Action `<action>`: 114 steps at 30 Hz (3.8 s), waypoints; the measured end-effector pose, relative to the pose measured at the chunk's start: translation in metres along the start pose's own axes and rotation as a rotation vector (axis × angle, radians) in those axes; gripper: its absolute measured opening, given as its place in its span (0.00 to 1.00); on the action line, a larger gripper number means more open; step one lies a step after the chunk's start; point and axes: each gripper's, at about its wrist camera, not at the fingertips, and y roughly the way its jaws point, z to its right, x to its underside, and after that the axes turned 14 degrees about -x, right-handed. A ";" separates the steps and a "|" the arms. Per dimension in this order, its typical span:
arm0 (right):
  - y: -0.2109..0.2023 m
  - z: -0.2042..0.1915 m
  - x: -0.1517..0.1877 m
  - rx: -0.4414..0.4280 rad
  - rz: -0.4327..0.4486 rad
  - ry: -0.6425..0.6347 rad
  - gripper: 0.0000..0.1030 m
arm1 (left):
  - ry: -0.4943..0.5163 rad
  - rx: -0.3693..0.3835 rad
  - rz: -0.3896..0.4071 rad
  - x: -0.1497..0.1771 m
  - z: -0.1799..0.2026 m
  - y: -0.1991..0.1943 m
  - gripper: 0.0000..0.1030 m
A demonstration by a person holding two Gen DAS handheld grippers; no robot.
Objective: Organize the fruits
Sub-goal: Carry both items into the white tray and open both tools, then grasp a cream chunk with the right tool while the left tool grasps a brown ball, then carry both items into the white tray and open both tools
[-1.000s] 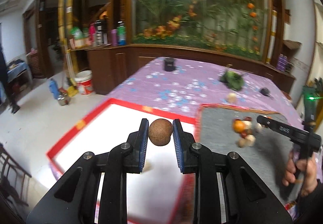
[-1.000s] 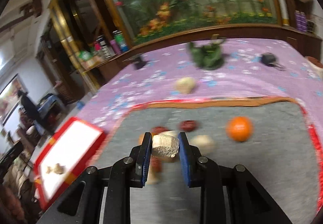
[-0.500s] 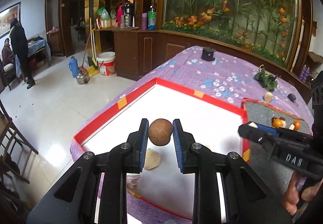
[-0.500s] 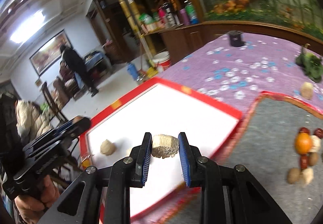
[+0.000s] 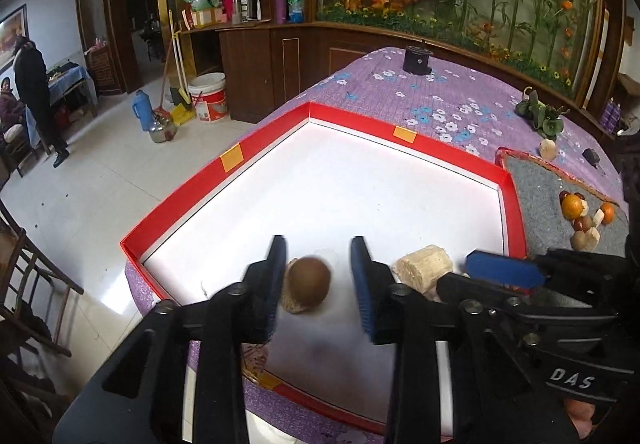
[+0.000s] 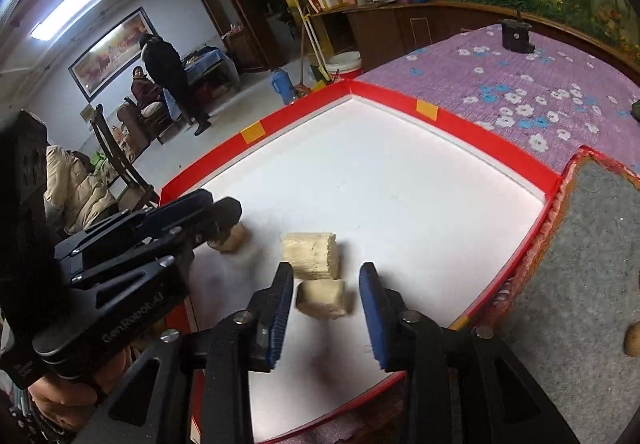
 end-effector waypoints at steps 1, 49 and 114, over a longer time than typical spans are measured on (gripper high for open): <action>-0.005 0.001 0.000 0.002 0.017 0.002 0.37 | -0.002 -0.003 0.013 -0.001 0.002 -0.004 0.47; -0.259 0.212 0.088 0.026 0.590 0.547 0.13 | 0.539 0.387 -0.039 -0.001 0.270 -0.039 0.48; -0.046 0.047 -0.010 -0.095 0.203 0.121 0.13 | 0.076 0.055 0.033 -0.004 0.020 -0.010 0.21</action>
